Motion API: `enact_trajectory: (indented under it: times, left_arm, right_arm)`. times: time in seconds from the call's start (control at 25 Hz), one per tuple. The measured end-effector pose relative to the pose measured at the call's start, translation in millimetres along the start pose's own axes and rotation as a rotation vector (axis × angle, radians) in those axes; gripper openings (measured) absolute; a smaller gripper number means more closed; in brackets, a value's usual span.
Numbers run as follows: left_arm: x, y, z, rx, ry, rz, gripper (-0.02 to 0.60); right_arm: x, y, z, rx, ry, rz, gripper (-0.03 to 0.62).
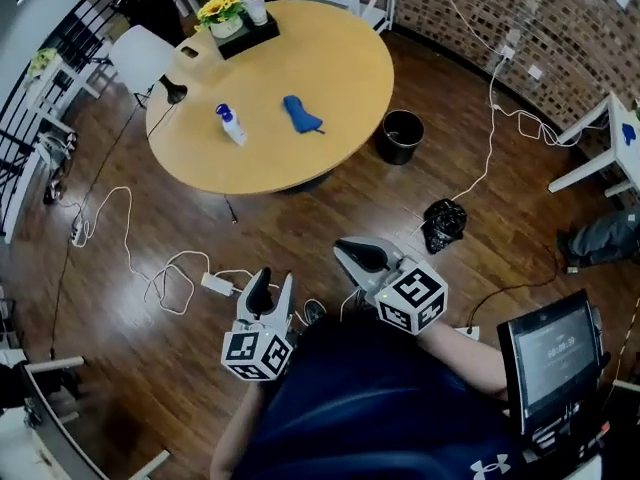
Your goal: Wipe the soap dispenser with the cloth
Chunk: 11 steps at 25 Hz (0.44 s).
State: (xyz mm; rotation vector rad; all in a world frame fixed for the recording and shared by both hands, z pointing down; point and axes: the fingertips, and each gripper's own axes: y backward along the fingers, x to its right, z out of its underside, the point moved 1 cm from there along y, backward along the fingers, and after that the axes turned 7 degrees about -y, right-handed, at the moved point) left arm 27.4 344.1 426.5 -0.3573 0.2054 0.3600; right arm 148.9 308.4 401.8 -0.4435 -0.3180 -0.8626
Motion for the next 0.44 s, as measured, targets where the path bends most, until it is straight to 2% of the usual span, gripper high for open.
enact_trajectory:
  times: [0.2,0.44]
  left_arm:
    - [-2.7,9.8,-4.0,0.003,0.018,-0.028,0.199]
    - [-12.3,22.6,2.4,0.005,0.024,-0.025,0.199]
  right_arm:
    - [-7.8,-3.8,-2.5,-0.016,0.005,-0.017,0.025]
    - [-20.6,-11.2,4.6,-0.023,0.014,-0.015,0.025]
